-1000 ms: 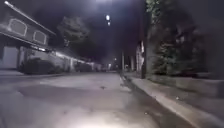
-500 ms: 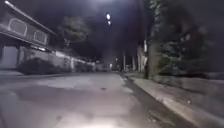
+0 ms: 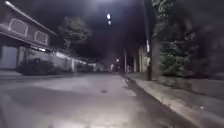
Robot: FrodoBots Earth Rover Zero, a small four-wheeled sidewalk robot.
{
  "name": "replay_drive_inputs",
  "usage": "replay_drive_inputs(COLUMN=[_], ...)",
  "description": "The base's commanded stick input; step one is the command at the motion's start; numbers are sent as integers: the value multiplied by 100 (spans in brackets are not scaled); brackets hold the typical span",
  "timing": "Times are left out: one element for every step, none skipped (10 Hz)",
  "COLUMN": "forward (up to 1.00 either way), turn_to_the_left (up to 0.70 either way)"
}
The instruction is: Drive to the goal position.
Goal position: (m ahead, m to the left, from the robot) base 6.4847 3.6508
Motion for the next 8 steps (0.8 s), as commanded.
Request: replay_drive_inputs(forward=[50,50,50,50,50,50,50,50], turn_to_the_left=[0,0,0,0,0,0,0,0])
